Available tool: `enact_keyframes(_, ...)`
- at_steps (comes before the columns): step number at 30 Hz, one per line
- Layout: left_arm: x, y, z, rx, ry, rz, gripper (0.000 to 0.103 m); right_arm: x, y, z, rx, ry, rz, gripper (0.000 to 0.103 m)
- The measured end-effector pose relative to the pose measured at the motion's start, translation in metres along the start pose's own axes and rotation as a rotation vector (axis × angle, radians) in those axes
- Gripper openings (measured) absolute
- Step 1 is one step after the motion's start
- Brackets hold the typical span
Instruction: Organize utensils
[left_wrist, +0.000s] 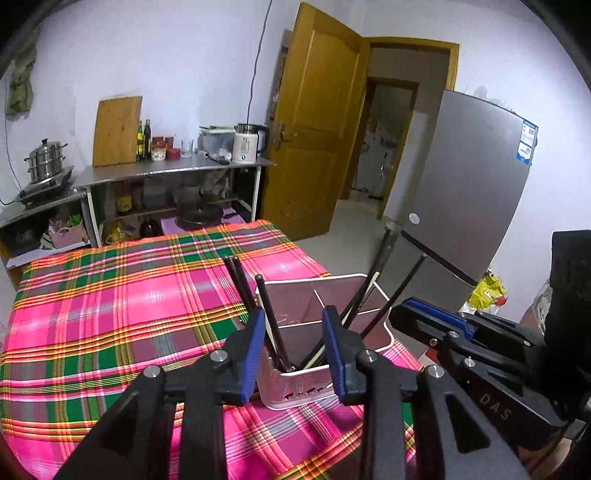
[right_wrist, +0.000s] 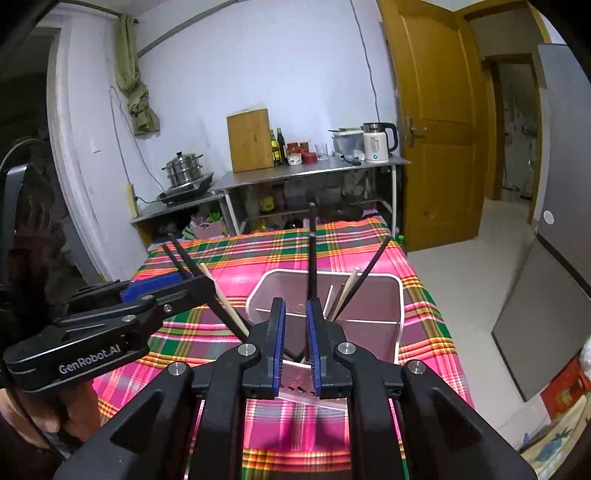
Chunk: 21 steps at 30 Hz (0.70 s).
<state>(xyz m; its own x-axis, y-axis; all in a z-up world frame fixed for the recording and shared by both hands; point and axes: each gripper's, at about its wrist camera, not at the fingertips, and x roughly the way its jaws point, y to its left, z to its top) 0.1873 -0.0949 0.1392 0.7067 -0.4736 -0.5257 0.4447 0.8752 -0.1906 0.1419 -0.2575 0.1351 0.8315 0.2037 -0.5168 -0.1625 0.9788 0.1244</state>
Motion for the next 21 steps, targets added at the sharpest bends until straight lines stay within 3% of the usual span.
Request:
enact_keyframes(9, -0.037, -0.007, -0.009, -0.006, -0.069, 0.018, 0.043, -0.029, 0.008, -0.010, 0.002, -0.043, 0.002, 0.014)
enact_keyframes(21, -0.054, -0.017, -0.050, 0.008, -0.072, 0.033, 0.050, -0.044, 0.013, -0.040, -0.001, -0.041, -0.017, 0.014)
